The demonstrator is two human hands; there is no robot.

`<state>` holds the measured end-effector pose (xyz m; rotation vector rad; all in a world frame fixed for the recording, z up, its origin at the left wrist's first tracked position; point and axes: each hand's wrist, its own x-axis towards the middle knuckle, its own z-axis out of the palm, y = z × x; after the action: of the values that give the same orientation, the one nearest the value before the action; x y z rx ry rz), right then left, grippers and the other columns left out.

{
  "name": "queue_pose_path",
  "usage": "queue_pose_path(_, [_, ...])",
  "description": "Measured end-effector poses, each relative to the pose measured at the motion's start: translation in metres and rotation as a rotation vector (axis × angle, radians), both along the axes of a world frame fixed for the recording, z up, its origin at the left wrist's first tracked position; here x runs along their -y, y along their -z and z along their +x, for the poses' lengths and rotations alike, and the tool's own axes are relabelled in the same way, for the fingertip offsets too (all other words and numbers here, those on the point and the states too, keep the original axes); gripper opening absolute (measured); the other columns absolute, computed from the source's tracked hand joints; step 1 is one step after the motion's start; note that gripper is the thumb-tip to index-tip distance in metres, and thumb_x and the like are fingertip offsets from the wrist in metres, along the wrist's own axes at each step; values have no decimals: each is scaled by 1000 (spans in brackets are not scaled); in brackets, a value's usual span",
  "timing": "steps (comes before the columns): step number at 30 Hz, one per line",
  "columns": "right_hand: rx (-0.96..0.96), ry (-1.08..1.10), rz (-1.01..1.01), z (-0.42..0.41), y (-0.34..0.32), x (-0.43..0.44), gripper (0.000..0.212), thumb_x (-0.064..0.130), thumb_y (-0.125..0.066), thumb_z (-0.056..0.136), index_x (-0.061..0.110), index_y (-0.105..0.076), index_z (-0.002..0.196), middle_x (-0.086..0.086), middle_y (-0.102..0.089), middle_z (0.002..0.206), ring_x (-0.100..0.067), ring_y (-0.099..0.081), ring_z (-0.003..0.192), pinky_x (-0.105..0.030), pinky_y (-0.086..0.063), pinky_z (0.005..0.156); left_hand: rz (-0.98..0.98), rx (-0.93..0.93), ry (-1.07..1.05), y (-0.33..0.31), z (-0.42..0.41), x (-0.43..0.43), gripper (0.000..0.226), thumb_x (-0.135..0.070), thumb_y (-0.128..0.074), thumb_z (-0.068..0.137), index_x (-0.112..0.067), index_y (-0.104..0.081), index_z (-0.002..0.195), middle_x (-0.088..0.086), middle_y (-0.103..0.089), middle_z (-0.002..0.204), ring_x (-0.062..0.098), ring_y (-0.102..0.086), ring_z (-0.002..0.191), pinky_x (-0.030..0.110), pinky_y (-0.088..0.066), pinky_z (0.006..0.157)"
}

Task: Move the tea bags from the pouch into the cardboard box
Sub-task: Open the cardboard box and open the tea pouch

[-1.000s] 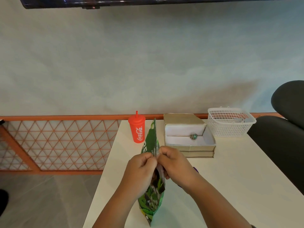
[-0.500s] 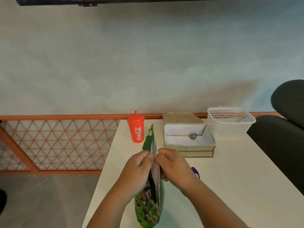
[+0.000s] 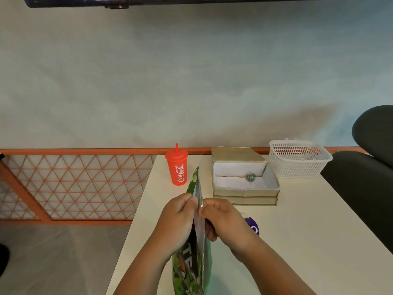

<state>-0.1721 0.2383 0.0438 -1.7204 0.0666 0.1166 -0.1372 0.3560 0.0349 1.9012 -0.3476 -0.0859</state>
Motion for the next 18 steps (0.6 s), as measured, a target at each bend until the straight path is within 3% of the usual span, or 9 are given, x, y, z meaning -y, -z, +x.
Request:
queue_pose_path(6, [33,94,-112,7,-1,-1,34,13,-42,92,12,-47,59,-1,-46,51,-10,-43,45,-21,-36,48,-35,-19,-14,4,-5,2,37,-13,-39,97,-13,-49,61,-8,-47,50,3,-44,50,15,-33,51])
queue_pose_path(10, [-5,66,-30,7,-1,-2,34,11,-38,94,12,-49,62,2,-46,47,-6,-41,39,-18,-35,43,-91,-57,-12,5,-8,1,34,-14,-38,97,-7,-54,68,9,-55,60,15,-52,59,29,-40,61])
queue_pose_path(18, [-7,55,167,2,14,-8,35,24,-36,99,18,-53,69,6,-45,50,-4,-39,43,-18,-34,48,-257,-218,-47,9,-14,4,34,-15,-38,97,-7,-56,70,3,-56,57,13,-53,56,27,-41,59])
